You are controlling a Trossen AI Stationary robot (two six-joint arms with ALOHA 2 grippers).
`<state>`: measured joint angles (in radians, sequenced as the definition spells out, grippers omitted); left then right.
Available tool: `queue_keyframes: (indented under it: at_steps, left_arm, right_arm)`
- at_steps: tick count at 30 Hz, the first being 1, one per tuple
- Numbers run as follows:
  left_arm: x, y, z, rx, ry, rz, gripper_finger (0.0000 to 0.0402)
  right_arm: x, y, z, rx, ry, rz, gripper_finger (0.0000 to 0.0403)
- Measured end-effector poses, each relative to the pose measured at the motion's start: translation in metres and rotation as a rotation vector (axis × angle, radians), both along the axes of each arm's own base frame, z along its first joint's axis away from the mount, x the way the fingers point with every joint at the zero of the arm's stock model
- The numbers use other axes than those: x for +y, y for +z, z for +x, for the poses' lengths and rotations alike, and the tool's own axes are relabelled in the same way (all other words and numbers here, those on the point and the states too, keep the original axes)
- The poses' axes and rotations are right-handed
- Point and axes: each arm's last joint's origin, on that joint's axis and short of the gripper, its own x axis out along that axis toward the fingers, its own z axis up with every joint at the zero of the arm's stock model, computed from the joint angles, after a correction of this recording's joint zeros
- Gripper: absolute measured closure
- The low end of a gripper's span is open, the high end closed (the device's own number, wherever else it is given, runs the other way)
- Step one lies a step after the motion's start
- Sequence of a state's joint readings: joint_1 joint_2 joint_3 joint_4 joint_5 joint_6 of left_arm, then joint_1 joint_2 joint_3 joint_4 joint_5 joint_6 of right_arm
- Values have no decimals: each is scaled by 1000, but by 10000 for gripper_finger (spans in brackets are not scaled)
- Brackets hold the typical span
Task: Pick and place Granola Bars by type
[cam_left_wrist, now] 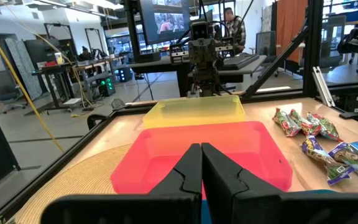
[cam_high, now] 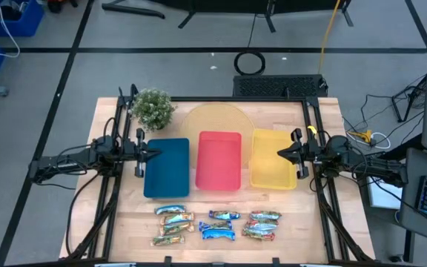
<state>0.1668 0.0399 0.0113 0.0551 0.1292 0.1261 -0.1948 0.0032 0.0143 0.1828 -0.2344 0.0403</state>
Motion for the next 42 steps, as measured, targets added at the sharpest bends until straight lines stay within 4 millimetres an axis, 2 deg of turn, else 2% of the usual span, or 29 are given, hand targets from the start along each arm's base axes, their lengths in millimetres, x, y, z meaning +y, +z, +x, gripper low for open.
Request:
queue_keyframes:
  at_steps: [32, 42]
  left_arm:
    - [0, 0, 0, -1, 0, -1, 387]
    - [0, 0, 0, -5, -5, -126, 387]
  right_arm:
    - [0, 3, -1, -37, 1, -7, 403]
    - [0, 3, -1, -36, 1, -8, 403]
